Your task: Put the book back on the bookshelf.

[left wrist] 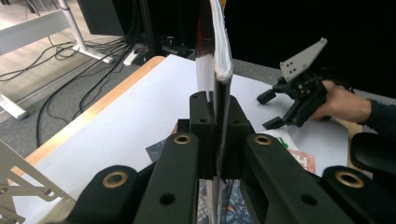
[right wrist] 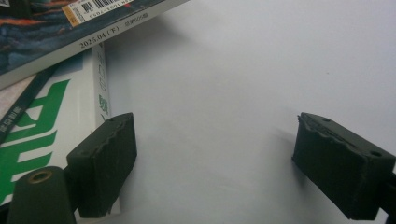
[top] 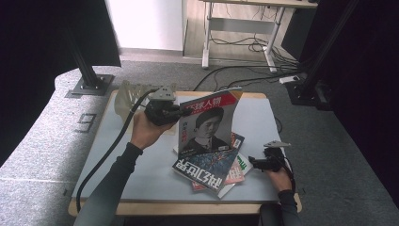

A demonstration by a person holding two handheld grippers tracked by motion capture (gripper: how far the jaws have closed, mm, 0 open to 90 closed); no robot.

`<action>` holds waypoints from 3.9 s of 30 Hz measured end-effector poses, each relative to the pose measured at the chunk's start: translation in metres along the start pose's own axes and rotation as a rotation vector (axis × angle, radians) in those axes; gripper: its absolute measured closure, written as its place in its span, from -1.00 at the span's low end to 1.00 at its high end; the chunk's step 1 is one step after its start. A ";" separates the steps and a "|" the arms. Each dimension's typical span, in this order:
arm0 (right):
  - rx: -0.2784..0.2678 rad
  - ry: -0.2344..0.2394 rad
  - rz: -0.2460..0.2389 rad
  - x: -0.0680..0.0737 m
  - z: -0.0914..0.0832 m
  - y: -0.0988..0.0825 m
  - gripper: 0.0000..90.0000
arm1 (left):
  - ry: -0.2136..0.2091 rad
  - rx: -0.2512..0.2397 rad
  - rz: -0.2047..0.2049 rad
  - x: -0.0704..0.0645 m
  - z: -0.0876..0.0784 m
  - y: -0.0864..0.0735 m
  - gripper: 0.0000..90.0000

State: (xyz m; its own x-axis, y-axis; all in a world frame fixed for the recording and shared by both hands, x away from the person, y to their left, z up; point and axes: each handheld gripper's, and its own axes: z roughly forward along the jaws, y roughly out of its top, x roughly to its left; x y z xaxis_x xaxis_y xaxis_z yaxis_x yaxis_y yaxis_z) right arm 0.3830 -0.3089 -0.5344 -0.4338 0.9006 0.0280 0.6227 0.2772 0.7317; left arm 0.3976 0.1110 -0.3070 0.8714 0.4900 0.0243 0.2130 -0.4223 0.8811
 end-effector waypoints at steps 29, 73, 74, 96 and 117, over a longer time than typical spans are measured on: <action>-0.020 -0.003 0.007 0.000 0.000 -0.002 -0.73 | 0.036 -0.025 -0.080 0.018 -0.049 0.002 0.93; -0.021 -0.003 0.007 0.000 0.001 -0.002 -0.73 | 0.286 -0.067 -0.189 0.054 -0.156 -0.034 0.93; -0.021 -0.003 0.006 0.000 0.001 -0.002 -0.73 | 0.291 -0.067 -0.192 0.055 -0.158 -0.035 0.93; -0.022 -0.004 0.007 0.000 0.001 -0.002 -0.73 | 0.411 -0.058 -0.266 0.079 -0.197 -0.053 0.93; -0.023 -0.004 0.006 0.000 0.001 -0.002 -0.73 | 0.491 -0.051 -0.318 0.104 -0.199 -0.059 0.93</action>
State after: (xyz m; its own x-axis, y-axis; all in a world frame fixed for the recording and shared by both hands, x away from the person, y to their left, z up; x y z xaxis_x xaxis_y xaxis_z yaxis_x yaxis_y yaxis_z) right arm 0.3819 -0.3094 -0.5366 -0.4272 0.9037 0.0300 0.6101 0.2636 0.7472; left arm 0.3881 0.3382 -0.2623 0.4587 0.8877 -0.0398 0.3980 -0.1652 0.9024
